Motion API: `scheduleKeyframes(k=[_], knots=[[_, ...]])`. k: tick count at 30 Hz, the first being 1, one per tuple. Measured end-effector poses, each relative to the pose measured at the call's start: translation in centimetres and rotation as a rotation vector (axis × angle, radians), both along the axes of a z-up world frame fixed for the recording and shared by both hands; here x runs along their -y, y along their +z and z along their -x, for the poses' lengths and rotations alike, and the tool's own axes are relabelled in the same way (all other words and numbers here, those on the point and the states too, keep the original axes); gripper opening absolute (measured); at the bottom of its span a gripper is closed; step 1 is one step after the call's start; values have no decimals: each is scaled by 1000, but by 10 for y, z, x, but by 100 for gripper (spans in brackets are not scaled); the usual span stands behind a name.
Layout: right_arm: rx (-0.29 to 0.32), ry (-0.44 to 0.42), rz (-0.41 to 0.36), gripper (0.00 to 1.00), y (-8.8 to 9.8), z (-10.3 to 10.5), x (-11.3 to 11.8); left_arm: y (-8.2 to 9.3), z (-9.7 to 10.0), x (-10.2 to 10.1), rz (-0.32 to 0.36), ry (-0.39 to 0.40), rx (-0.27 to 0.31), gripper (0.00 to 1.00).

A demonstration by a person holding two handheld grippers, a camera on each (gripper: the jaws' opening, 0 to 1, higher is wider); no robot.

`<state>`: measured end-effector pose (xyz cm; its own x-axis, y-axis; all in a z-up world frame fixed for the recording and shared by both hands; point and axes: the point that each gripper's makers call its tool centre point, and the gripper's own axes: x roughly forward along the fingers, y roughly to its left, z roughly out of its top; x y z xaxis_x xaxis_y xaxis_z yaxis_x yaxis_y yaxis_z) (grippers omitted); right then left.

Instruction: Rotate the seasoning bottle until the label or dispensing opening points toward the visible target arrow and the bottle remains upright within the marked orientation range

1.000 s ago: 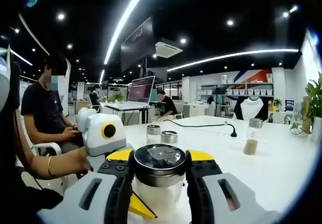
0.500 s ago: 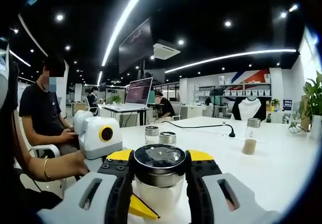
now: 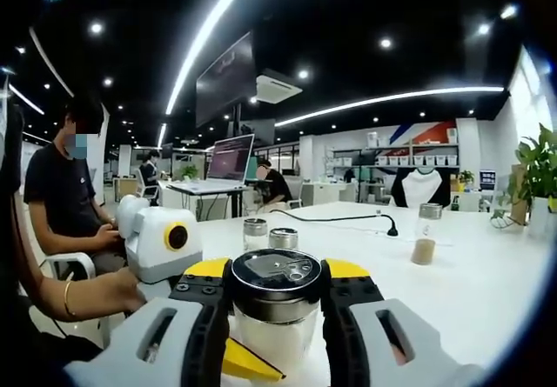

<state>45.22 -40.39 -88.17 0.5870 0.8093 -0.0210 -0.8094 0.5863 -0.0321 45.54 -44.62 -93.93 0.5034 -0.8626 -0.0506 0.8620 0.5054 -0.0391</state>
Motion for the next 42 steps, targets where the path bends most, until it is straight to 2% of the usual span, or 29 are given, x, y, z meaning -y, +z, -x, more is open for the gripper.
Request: scheduleKeyframes(k=[3,7,9,10,12,13,18,22,26,29,32,35,42], knots=[[-7,-12,4,38,0,-1,0,-1,-2,0,-1,39,-15,44],[-13,-34,18,38,-1,-1,-2,-1,-4,0,-37,106,5,44],[-13,-48,19,38,-1,-2,-1,-2,-7,-4,-56,166,-3,45],[-14,-52,19,38,-1,-2,-1,0,-9,-8,-85,207,31,45],[-16,-59,21,38,-1,-3,-1,2,-5,-4,-121,220,65,45],[-16,-62,23,38,-1,-3,-1,1,-6,-6,-142,253,76,45],[-16,-83,20,38,-2,-3,-1,1,-6,-6,-133,271,90,46],[-6,-110,13,38,-2,-3,-1,4,-5,-7,-162,343,139,47],[-1,-135,6,38,-2,-4,-1,3,-5,-8,-166,376,148,48],[2,-156,3,38,-2,-2,-3,3,-4,-10,-139,420,140,50],[5,-166,-1,38,-2,-2,-3,3,-4,-12,-141,456,154,50],[6,-183,-3,38,-1,-3,-2,5,-4,-14,-115,487,172,50],[24,-238,-39,37,0,-5,2,6,-6,-12,-113,530,192,51]])
